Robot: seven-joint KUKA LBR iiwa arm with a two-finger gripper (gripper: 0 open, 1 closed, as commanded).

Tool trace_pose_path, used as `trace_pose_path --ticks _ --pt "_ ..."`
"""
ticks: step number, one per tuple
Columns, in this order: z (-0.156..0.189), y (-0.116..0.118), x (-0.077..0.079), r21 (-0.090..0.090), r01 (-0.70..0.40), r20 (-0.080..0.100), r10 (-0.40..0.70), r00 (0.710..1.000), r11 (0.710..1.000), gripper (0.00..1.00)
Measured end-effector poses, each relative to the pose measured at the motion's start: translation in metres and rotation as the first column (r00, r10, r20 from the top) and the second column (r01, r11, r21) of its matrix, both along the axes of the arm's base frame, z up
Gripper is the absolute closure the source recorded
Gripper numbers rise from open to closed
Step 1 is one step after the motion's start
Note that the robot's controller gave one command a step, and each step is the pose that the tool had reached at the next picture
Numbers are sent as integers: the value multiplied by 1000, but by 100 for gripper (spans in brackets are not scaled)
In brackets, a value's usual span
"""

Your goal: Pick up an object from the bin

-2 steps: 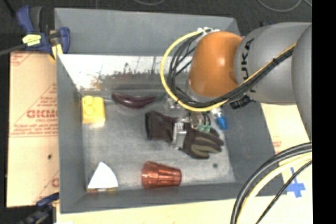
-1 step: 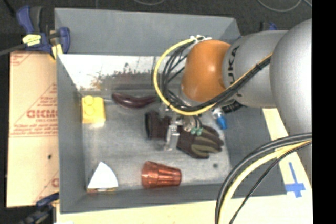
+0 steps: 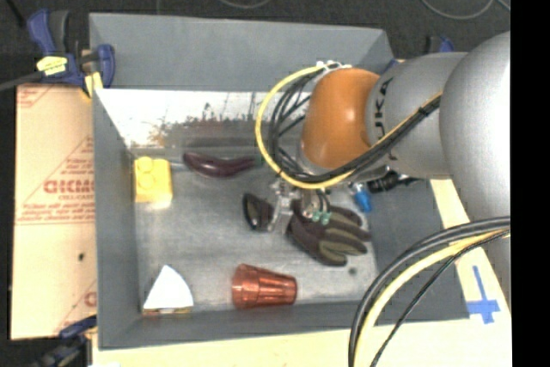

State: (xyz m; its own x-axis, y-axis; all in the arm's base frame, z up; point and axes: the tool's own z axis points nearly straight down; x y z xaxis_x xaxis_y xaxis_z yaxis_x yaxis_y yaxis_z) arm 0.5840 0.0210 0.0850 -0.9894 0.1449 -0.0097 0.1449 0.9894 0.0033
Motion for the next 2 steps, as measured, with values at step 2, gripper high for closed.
trace_pose_path --ticks 2 --pt "184 19 10 1 5 13 -5 1000 1000 100"
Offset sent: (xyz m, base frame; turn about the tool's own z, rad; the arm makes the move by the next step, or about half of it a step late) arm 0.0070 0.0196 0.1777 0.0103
